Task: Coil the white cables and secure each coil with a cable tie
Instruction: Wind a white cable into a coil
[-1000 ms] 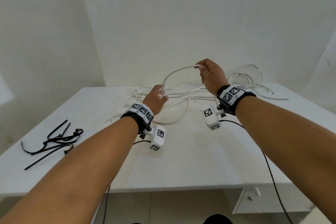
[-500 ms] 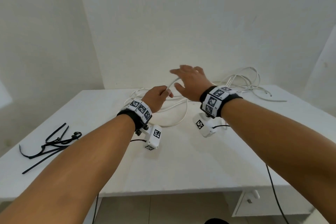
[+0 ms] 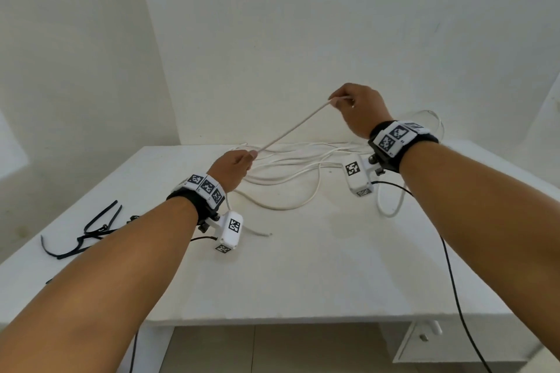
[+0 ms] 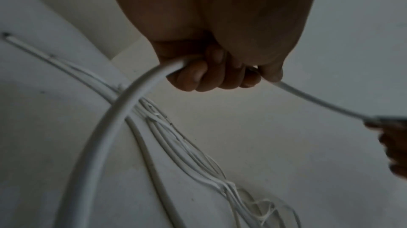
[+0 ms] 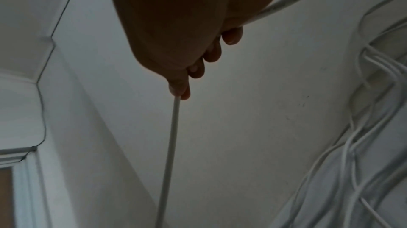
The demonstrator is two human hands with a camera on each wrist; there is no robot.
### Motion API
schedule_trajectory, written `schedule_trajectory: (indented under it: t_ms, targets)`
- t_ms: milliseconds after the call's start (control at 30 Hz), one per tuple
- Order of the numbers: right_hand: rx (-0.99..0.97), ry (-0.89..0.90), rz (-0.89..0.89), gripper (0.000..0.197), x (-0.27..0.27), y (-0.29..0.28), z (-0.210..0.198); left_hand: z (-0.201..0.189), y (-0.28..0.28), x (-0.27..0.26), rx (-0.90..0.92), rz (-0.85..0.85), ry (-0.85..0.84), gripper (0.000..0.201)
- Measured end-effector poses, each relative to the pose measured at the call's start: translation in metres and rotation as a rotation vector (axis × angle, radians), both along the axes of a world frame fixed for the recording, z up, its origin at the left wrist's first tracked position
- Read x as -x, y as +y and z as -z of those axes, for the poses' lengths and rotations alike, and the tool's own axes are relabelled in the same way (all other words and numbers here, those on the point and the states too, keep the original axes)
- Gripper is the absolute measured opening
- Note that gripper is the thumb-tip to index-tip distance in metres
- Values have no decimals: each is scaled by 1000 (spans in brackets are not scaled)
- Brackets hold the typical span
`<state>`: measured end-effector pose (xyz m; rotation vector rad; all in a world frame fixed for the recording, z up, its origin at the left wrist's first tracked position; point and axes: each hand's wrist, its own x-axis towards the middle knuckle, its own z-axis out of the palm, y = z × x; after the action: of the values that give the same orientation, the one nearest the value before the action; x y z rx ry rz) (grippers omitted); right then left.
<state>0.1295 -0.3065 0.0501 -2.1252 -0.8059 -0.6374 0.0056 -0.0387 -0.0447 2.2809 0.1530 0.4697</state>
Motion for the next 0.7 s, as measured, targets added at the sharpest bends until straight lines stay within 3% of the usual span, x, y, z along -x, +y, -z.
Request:
schedule_trajectory:
  t_ms: [100, 233, 367, 433, 567, 700]
  targets:
    - [21, 43, 99, 13, -12, -11, 0, 2, 6, 2, 300, -25, 29, 42]
    - [508, 11, 303, 28, -9, -5, 10, -4, -6, -3, 313, -5, -11, 40]
    - [660, -40, 104, 43, 14, 23, 26, -13, -30, -13, 365, 52, -9, 38]
    - [629, -24, -11, 39, 25, 39, 34, -17, -44, -16, 419, 89, -15, 38]
    - [363, 105, -247, 22, 28, 47, 38, -21, -62, -14, 484, 120, -36, 38]
    - [132, 93, -243, 15, 23, 42, 34, -20, -70, -3, 627, 157, -12, 41]
